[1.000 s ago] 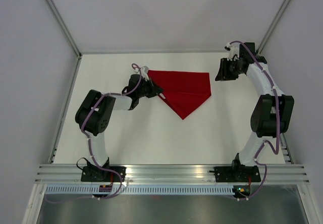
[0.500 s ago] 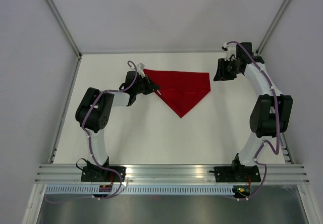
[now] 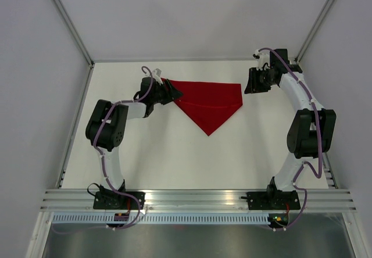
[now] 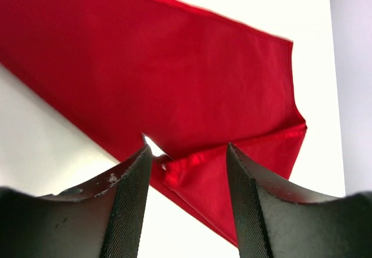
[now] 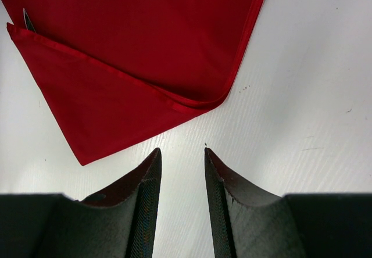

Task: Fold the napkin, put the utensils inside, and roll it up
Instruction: Fold the napkin

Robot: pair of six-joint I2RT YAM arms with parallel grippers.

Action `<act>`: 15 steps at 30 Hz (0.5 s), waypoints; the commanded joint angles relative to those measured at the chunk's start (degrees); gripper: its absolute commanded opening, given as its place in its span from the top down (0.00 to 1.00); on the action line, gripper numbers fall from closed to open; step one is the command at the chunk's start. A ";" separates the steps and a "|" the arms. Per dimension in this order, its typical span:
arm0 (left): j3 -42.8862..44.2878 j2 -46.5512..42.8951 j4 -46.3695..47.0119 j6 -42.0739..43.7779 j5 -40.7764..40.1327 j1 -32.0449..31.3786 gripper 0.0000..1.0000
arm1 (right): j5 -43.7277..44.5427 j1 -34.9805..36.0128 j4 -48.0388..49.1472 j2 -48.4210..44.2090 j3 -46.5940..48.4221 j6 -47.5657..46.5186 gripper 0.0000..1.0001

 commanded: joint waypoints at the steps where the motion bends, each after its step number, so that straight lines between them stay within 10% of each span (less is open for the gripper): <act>1: 3.00 -2.52 -1.75 -0.20 -1.17 2.90 0.40 | 0.66 0.18 0.67 -1.08 -0.14 -0.47 0.58; 15: 12.66 3.09 -12.65 -2.57 -7.59 11.26 0.44 | -0.75 0.10 0.58 -1.78 -0.06 -0.38 0.59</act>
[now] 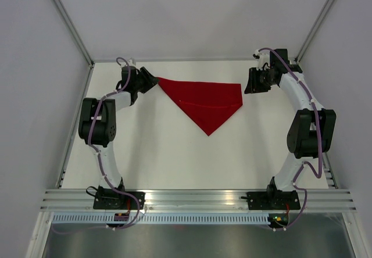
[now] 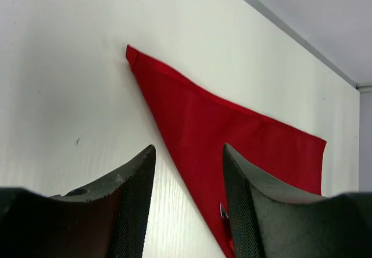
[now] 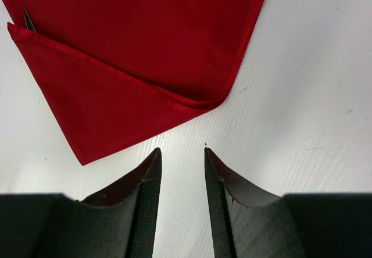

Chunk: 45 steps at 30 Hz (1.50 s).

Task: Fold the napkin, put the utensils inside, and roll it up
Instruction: Fold the napkin

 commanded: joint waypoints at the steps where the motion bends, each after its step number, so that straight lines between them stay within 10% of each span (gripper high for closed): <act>1: 5.56 4.51 -4.07 -2.31 -1.32 -0.48 0.46 | -0.64 0.18 0.66 -1.78 -0.06 -0.40 0.59; 18: 18.40 14.46 -11.10 -3.28 -3.78 -0.39 0.49 | -1.17 0.18 0.84 -1.87 -0.32 -0.32 0.59; 33: 23.59 18.51 -14.79 -2.75 -6.07 -0.39 0.79 | -0.64 1.94 1.10 -1.43 -0.50 -0.40 0.60; 37: 23.15 18.07 -13.92 -2.66 -5.72 -0.48 0.98 | -0.38 2.20 1.10 -1.26 -0.50 -0.40 0.60; 45: 9.30 8.42 -3.65 -4.42 -8.61 -0.30 0.98 | 0.24 3.35 0.76 -0.99 -0.41 -0.93 0.61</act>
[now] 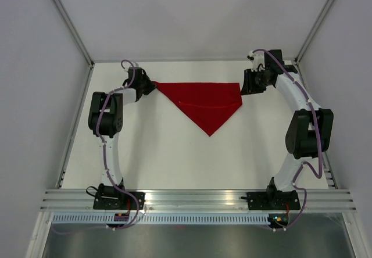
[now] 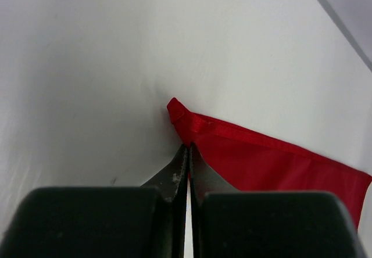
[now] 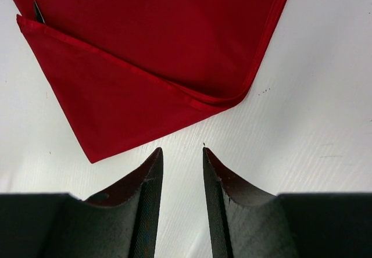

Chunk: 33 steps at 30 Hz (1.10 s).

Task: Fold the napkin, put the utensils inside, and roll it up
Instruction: Fold the napkin

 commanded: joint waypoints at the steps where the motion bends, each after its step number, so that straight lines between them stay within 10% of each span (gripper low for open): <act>1: -7.10 -7.16 5.00 -2.39 -3.37 0.15 0.98 | 0.57 0.90 0.64 -0.82 -0.08 -0.60 0.61; 14: -31.18 -21.49 23.00 -3.09 -5.05 1.91 0.98 | 3.11 7.75 -0.41 1.73 1.06 -2.98 0.61; 22: -38.05 -22.64 48.50 3.76 18.40 0.78 0.98 | 3.73 9.60 -0.67 2.17 1.41 -3.24 0.61; 33: -32.96 -26.06 30.61 22.82 31.52 -13.46 0.98 | 4.52 9.87 -0.50 1.47 1.33 -2.89 0.62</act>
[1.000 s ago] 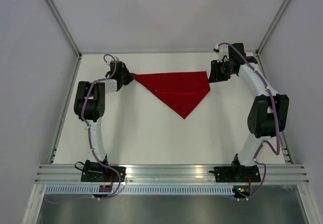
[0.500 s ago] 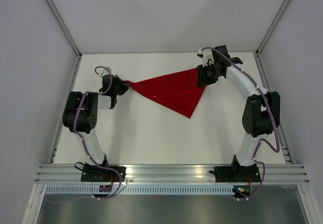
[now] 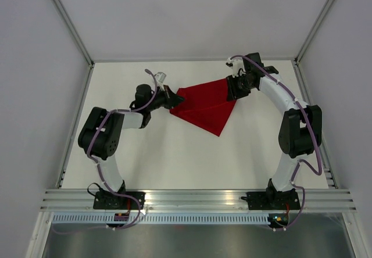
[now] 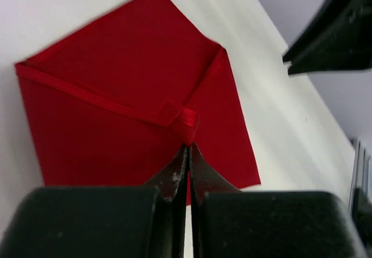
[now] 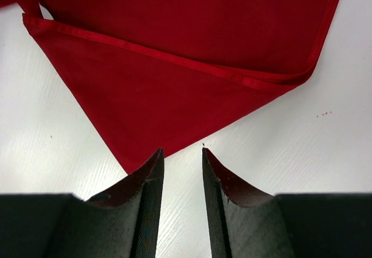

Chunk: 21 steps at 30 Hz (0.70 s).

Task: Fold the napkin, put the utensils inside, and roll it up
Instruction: Fold the napkin

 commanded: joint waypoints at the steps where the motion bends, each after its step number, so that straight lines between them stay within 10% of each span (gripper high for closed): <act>1: 3.17 -3.22 -8.48 12.88 5.14 -3.95 0.98 | 1.53 0.25 -0.02 -0.48 1.32 0.08 0.61; 21: 11.35 2.31 -28.64 28.81 -10.77 -20.57 0.98 | 3.11 0.25 0.77 -0.48 0.27 0.26 0.62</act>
